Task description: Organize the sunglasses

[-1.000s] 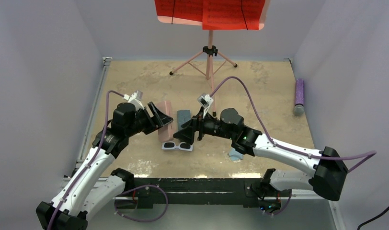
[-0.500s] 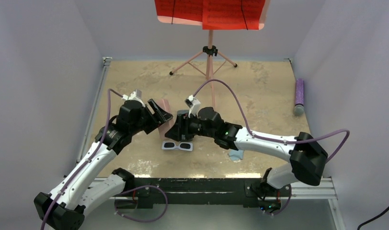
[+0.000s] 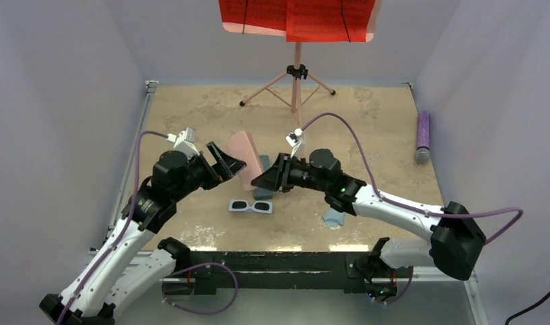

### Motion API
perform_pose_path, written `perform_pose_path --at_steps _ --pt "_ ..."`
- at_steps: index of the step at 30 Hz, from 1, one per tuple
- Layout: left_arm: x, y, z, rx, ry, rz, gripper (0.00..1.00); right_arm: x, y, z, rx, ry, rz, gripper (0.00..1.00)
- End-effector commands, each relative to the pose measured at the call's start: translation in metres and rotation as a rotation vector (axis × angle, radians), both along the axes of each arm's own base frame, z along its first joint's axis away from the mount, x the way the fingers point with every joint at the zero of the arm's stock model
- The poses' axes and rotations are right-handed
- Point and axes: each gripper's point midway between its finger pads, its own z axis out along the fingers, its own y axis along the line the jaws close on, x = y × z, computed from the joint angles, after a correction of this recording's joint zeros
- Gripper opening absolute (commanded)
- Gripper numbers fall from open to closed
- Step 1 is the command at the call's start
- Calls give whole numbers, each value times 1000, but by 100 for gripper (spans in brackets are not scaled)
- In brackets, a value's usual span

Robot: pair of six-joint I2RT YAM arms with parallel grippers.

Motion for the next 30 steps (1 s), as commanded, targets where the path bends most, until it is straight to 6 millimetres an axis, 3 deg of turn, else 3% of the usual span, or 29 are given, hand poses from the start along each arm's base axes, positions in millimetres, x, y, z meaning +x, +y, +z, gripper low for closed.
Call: perform_pose_path --at_steps 1,8,13,14,15,18,19,21,23,25,30 --pt "-14 -8 38 -97 -217 -99 100 -11 -21 64 254 12 135 10" --pt "-17 -12 60 -168 -299 -118 100 -62 -35 96 374 30 431 10" --pt "-18 -20 76 -234 -364 -151 99 -77 -42 101 398 39 504 11" --pt "-17 -19 76 -236 -368 -148 93 -79 -43 102 402 34 517 12" --pt "-17 -20 77 -249 -370 -144 50 -80 -44 101 383 35 522 14" --pt "-17 -19 78 -257 -360 -136 0 -71 -40 89 328 15 475 19" --pt "-16 -18 76 -251 -348 -127 0 -67 -38 85 307 5 448 24" --pt "-13 -15 70 -227 -307 -101 0 -55 -37 77 250 -28 378 50" --pt "-8 -10 57 -182 -236 -55 0 -39 -39 67 161 -68 283 65" --pt "-3 -3 41 -122 -147 -4 0 -25 -45 53 48 -101 199 72" --pt "6 -2 12 -38 7 35 0 2 -51 48 -121 -369 104 79"
